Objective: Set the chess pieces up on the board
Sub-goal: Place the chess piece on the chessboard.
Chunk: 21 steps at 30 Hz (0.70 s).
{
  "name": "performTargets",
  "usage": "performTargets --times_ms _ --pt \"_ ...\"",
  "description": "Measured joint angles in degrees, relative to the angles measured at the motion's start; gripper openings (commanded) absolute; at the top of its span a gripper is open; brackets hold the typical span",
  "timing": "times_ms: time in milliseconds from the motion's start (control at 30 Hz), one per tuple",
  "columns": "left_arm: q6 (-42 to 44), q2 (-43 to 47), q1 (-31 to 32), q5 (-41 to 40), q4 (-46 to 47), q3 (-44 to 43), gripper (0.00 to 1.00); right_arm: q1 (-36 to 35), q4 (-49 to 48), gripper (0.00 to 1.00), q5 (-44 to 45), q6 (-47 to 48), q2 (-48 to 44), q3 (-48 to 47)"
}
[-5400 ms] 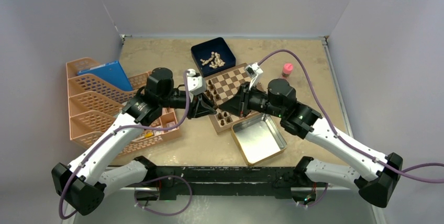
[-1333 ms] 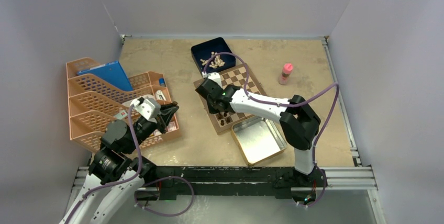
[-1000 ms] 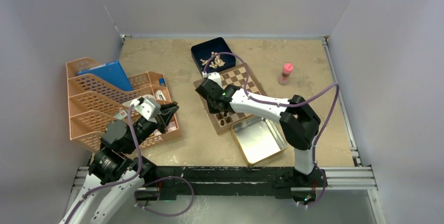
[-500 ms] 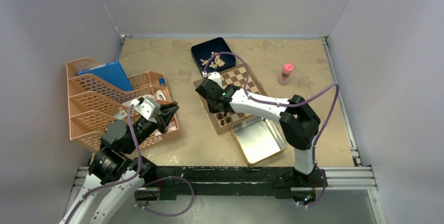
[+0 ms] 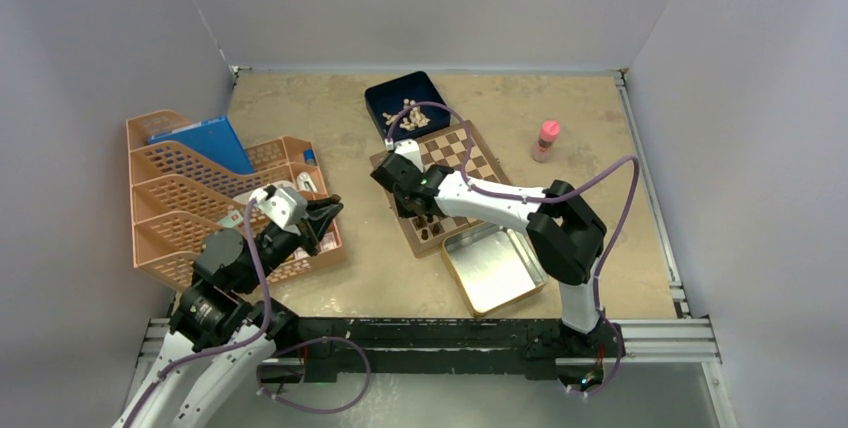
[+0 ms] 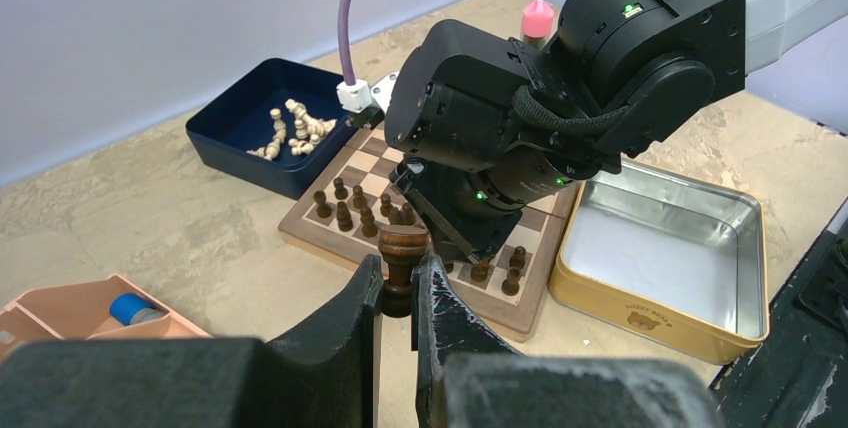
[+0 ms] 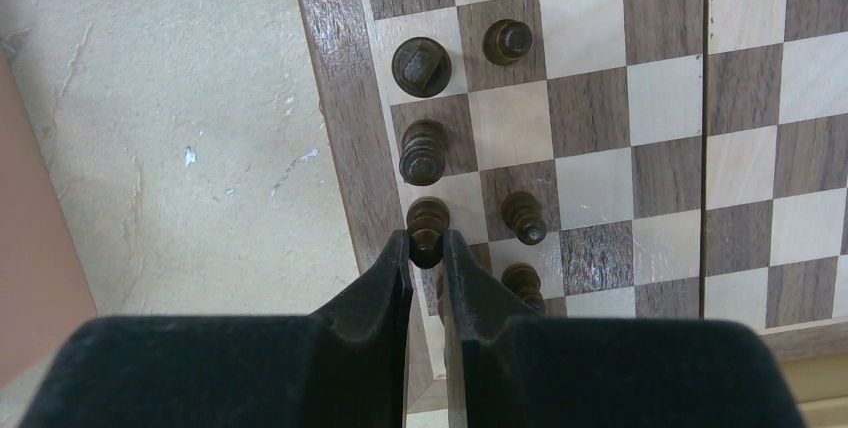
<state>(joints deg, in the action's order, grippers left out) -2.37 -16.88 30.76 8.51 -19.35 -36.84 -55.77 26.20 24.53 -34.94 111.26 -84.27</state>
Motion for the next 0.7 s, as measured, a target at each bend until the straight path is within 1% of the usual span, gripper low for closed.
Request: performTargets --times_ms 233,433,700 --pt "0.0 -0.44 0.0 0.24 0.0 0.0 0.0 0.02 0.04 0.08 0.07 -0.42 0.0 0.04" --pt "0.0 -0.52 0.0 0.26 0.02 0.0 0.0 0.02 0.04 0.16 0.09 -0.59 0.0 0.04" --pt "-0.04 -0.63 0.0 0.61 0.02 0.0 0.0 0.02 0.04 0.19 0.07 -0.68 0.0 0.04"
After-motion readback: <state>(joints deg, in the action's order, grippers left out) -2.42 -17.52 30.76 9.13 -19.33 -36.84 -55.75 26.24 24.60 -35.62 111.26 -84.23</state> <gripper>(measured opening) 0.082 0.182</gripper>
